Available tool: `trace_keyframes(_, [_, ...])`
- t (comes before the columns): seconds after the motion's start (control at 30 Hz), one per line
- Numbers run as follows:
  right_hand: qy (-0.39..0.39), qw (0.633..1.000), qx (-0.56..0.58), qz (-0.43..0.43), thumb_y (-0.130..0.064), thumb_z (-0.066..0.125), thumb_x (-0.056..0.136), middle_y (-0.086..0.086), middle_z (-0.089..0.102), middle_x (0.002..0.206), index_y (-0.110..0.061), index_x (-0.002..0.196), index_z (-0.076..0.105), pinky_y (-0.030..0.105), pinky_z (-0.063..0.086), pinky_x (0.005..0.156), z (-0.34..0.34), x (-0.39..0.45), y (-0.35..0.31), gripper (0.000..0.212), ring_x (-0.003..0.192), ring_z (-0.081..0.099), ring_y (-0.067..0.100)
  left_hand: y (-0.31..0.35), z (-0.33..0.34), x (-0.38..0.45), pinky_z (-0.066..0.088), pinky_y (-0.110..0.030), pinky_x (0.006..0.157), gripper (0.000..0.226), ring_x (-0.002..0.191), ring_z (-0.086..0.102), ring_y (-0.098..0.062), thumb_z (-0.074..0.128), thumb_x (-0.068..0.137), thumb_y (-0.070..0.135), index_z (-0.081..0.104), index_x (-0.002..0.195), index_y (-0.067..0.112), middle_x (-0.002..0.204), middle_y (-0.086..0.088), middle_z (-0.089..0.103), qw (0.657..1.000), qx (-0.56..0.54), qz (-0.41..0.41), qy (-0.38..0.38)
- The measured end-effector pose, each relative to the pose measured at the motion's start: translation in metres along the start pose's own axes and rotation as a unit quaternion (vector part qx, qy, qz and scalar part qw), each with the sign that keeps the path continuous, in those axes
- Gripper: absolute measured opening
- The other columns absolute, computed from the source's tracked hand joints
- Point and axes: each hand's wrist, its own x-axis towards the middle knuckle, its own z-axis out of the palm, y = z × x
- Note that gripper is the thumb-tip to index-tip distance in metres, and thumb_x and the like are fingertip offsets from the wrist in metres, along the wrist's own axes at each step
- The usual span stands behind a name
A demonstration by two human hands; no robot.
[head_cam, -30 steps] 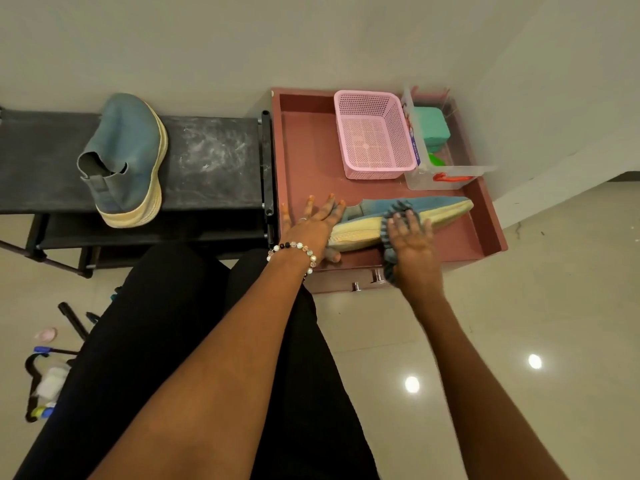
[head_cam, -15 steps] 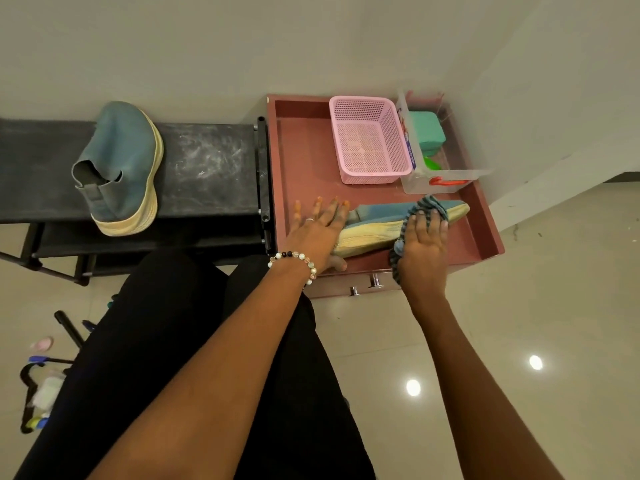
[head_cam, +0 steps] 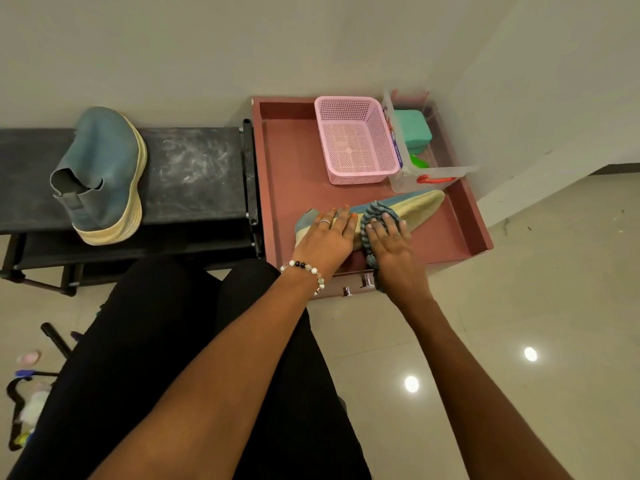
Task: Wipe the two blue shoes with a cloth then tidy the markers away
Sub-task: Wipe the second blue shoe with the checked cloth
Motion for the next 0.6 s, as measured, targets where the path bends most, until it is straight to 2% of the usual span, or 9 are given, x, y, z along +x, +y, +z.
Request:
trace_keyframes(0.03, [0.006,0.999,-0.038,0.001,-0.013,0.063,0.076,0.021,0.059,0.126,0.005,0.124,0.056,0.055,0.025,0.109,-0.001,0.001,0.006,0.051,0.123,0.050,0.038,-0.003,0.001,-0.001,0.020,-0.043,0.117,0.053,0.139,0.028,-0.038,0.029,0.098,0.003,0.017,0.149,-0.001,0.156,-0.021,0.018,1.000,0.001,0.000,0.026])
trace_keyframes(0.1, [0.004,0.994,-0.104,0.030,-0.020,0.047,0.084,0.018,0.055,0.132,0.001,0.130,0.051,0.051,0.020,0.112,-0.007,0.005,0.023,0.050,0.129,0.045,0.034,-0.009,-0.001,-0.004,0.031,-0.044,0.112,0.050,0.132,0.041,-0.039,0.032,0.094,0.003,0.034,0.144,-0.001,0.150,-0.021,0.034,0.998,0.014,-0.002,0.066])
trace_keyframes(0.23, [-0.084,0.966,-0.154,0.190,-0.019,0.052,0.091,0.015,0.030,0.151,-0.003,0.145,0.025,0.048,0.005,0.117,-0.027,0.009,0.058,0.063,0.143,0.017,0.031,-0.018,-0.006,-0.008,0.037,-0.044,0.108,0.051,0.126,0.049,-0.038,0.059,0.084,-0.002,0.050,0.134,0.000,0.142,-0.018,0.047,0.995,0.022,0.013,0.098])
trace_keyframes(0.27, [-0.089,0.963,-0.131,0.218,-0.017,0.050,0.091,0.015,0.027,0.152,-0.003,0.146,0.023,0.046,0.005,0.118,-0.029,0.008,0.060,0.064,0.144,0.014,0.030,-0.018,-0.011,-0.009,0.031,-0.043,0.112,0.052,0.132,0.043,-0.036,0.056,0.087,-0.002,0.046,0.138,0.001,0.146,-0.017,0.042,0.996,0.023,0.010,0.084])
trace_keyframes(0.37, [-0.057,0.966,-0.039,0.251,-0.003,0.056,0.082,0.024,0.030,0.148,0.005,0.142,0.028,0.042,0.010,0.117,-0.025,0.005,0.048,0.067,0.141,0.020,0.035,-0.020,-0.014,-0.007,0.003,-0.038,0.120,0.054,0.146,0.009,-0.031,0.031,0.099,-0.001,0.015,0.151,0.006,0.160,-0.011,0.007,0.999,0.028,0.001,-0.015])
trace_keyframes(0.43, [-0.020,0.967,0.000,0.252,0.003,0.060,0.074,0.030,0.041,0.139,0.010,0.135,0.040,0.046,0.020,0.114,-0.021,0.005,0.029,0.064,0.135,0.033,0.041,-0.020,-0.015,-0.007,0.000,-0.038,0.120,0.056,0.147,0.006,-0.030,0.031,0.099,-0.002,0.012,0.151,0.007,0.160,-0.010,0.004,0.999,0.035,-0.010,-0.026])
trace_keyframes(0.5, [0.023,0.978,0.001,0.206,0.000,0.055,0.071,0.033,0.055,0.123,0.015,0.119,0.055,0.054,0.034,0.104,-0.017,0.008,0.004,0.050,0.120,0.050,0.045,-0.018,-0.014,-0.008,0.000,-0.039,0.119,0.058,0.147,0.006,-0.031,0.033,0.097,-0.003,0.011,0.151,0.006,0.160,-0.012,0.003,0.999,0.032,-0.003,-0.023])
trace_keyframes(0.53, [0.008,0.984,-0.005,0.177,-0.009,0.046,0.074,0.032,0.060,0.116,0.014,0.112,0.060,0.055,0.039,0.099,-0.018,0.013,-0.012,0.046,0.114,0.056,0.044,-0.017,-0.014,-0.009,0.000,-0.040,0.119,0.058,0.147,0.006,-0.031,0.032,0.098,-0.003,0.009,0.151,0.005,0.160,-0.013,0.003,0.999,0.034,-0.005,-0.021])
trace_keyframes(0.6, [-0.042,0.989,-0.007,0.139,-0.021,0.033,0.078,0.028,0.064,0.112,0.011,0.108,0.064,0.052,0.042,0.097,-0.014,0.021,-0.043,0.054,0.110,0.060,0.039,-0.014,-0.014,-0.011,-0.001,-0.041,0.118,0.057,0.147,0.004,-0.032,0.028,0.099,-0.001,0.004,0.151,0.002,0.159,-0.016,0.002,0.999,0.035,-0.017,-0.024])
